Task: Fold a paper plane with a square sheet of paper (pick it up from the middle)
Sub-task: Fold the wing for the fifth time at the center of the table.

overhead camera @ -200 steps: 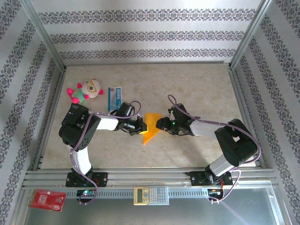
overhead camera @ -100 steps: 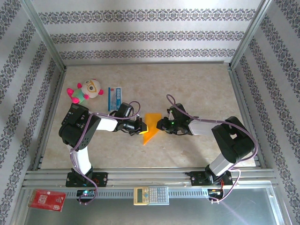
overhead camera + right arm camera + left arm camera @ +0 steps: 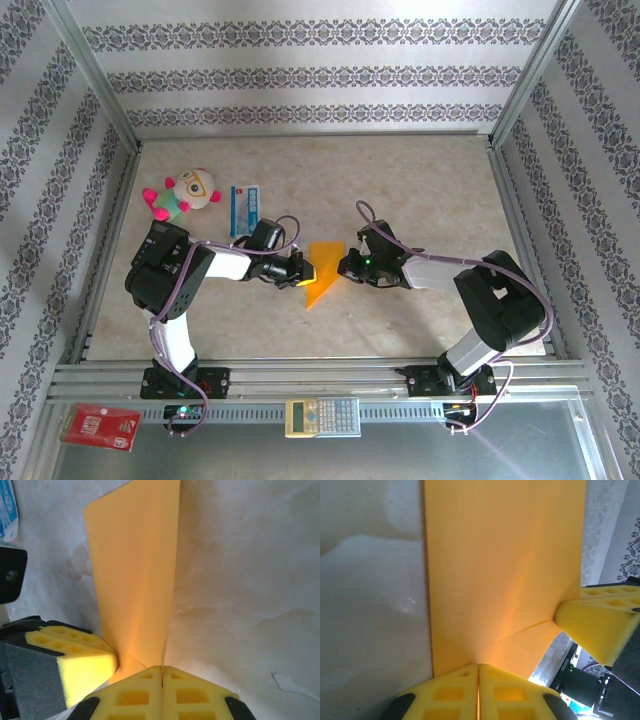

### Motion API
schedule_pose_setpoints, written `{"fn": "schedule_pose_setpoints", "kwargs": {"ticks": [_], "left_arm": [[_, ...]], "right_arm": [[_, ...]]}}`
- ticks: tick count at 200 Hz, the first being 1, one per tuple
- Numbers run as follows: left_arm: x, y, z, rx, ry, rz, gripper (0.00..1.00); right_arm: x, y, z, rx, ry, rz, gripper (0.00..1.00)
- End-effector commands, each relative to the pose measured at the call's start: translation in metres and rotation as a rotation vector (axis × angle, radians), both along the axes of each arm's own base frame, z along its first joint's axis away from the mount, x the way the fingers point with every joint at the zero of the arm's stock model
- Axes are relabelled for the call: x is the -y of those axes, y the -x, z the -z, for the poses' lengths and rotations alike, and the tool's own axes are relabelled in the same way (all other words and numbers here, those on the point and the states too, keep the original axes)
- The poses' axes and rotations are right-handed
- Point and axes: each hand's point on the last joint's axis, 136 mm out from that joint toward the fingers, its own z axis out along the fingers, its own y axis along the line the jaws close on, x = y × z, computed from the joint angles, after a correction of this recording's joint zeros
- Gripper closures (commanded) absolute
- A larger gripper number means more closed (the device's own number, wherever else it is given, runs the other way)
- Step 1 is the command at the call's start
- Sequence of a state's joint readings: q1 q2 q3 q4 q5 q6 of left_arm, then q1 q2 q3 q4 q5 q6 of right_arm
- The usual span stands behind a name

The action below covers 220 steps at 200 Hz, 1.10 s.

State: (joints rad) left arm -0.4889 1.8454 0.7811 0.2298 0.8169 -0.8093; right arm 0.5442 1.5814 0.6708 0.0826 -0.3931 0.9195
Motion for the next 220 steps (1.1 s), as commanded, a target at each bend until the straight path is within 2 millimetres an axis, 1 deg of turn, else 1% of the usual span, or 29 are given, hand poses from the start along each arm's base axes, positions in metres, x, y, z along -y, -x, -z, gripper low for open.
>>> {"fn": "schedule_pose_setpoints", "kwargs": {"ticks": [1,18,31,58,84,111,125,168,220], "left_arm": [[-0.006,-0.006,-0.014,0.106,-0.022,0.004,0.8],[-0.01,-0.005,-0.031,0.224,-0.042,0.006,0.74],[-0.011,0.001,-0.041,0.321,-0.081,0.027,0.71],[-0.013,0.02,-0.05,0.508,-0.197,0.092,0.67],[-0.017,0.033,-0.046,0.643,-0.343,0.155,0.61],[-0.012,0.041,-0.037,0.727,-0.432,0.213,0.56],[-0.007,0.042,-0.034,0.768,-0.472,0.243,0.54],[0.005,0.041,-0.026,0.839,-0.558,0.308,0.52],[0.009,0.037,-0.015,0.863,-0.654,0.355,0.51]], "right_arm": [[-0.001,-0.001,-0.014,-0.006,-0.011,0.062,0.99],[-0.001,0.003,-0.016,-0.031,-0.027,0.103,1.0],[-0.001,0.004,-0.017,-0.046,-0.04,0.134,1.0],[-0.004,0.005,-0.021,-0.071,-0.072,0.16,1.0],[-0.007,0.006,-0.024,-0.091,-0.101,0.175,1.0],[-0.009,0.006,-0.025,-0.104,-0.126,0.186,1.0],[-0.01,0.007,-0.026,-0.11,-0.134,0.19,1.0],[-0.012,0.008,-0.026,-0.123,-0.153,0.194,1.0],[-0.014,0.008,-0.028,-0.123,-0.164,0.196,1.0]]}}
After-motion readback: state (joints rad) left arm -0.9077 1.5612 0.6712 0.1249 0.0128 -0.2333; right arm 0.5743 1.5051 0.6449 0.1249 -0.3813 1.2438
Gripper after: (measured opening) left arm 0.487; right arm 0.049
